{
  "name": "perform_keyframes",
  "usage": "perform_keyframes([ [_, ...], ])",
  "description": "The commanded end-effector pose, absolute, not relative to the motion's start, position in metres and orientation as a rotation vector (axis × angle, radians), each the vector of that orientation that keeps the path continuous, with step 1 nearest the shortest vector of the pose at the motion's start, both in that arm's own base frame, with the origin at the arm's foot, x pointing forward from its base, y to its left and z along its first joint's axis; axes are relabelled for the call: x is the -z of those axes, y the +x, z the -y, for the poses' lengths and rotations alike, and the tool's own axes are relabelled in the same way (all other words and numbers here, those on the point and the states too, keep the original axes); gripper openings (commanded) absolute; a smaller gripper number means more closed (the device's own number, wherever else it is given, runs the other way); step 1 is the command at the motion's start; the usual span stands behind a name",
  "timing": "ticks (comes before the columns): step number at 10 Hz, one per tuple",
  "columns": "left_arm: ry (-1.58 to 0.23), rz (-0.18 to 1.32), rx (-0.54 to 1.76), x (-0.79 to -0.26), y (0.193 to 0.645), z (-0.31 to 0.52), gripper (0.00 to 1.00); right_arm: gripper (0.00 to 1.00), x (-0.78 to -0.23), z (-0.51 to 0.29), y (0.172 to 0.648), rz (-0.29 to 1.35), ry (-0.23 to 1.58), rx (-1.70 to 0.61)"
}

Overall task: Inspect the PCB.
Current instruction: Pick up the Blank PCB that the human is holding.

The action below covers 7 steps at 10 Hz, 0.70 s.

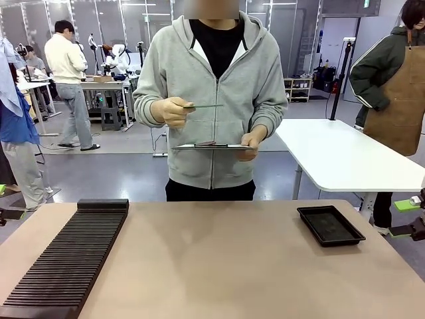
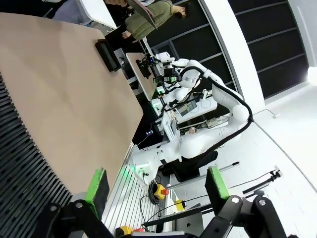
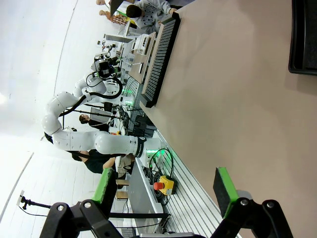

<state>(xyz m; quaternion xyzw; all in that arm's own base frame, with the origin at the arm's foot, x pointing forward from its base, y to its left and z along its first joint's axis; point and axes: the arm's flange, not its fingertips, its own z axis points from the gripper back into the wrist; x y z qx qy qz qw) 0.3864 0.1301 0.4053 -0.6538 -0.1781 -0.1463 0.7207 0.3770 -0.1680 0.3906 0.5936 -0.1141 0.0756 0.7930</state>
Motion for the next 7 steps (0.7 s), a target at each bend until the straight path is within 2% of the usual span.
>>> perform_keyframes([
  [1,-1.444,0.397,0.321,-0.4054,0.3852,-0.1315,1.00,1.00,-0.3921,0.1678,0.3775,0.245,1.274,-0.169],
  [7,-1.444,0.397,0.321,-0.4054,0.3852,-0.1315,1.00,1.00,-0.3921,0.1678,0.3775,0.245,1.274,-0.169],
])
